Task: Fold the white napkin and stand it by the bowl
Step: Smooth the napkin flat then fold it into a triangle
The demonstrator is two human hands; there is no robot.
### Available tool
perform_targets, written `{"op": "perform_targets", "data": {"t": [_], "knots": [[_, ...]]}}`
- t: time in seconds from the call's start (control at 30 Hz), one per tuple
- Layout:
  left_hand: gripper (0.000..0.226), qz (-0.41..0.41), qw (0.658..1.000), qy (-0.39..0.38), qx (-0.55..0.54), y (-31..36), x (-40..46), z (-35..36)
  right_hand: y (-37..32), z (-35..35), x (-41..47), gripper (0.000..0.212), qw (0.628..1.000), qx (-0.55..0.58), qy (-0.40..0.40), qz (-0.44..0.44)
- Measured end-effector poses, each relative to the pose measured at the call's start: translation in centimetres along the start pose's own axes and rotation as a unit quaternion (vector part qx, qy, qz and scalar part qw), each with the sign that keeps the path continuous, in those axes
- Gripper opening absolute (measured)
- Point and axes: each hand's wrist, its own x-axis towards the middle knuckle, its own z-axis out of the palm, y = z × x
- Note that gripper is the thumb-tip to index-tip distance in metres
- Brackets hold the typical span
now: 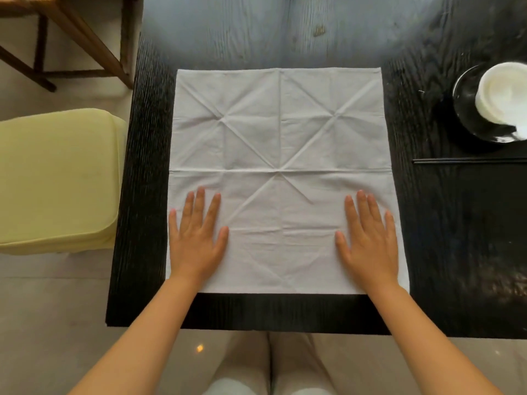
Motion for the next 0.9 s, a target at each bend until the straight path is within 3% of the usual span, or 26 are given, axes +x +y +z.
{"op": "perform_targets", "data": {"t": [0.27, 0.43, 0.5, 0.67, 0.9], "knots": [[0.066, -0.153, 0.986, 0.049, -0.042, 0.6, 1.8, -1.1, -0.7, -0.6, 0.9, 0.065, 0.987, 0.033, 0.051, 0.151], [0.063, 0.042, 0.998, 0.035, -0.028, 7.3, 5.1, -0.6, -6.5, -0.2, 4.7, 0.063, 0.999, 0.022, 0.036, -0.022], [0.062, 0.08, 0.996, 0.028, -0.007, 8.6, 6.7, -0.2, -7.5, 0.0, 6.9, 0.061, 0.998, 0.015, 0.026, -0.063], [0.062, 0.091, 0.996, 0.021, 0.006, 6.1, 10.2, -0.4, -4.9, -0.5, 11.6, 0.062, 0.996, 0.008, 0.03, -0.088], [0.067, 0.014, 0.999, 0.028, -0.012, 0.5, 16.0, -2.2, 0.4, -2.2, 17.7, 0.071, 0.999, 0.013, 0.038, 0.009]]}}
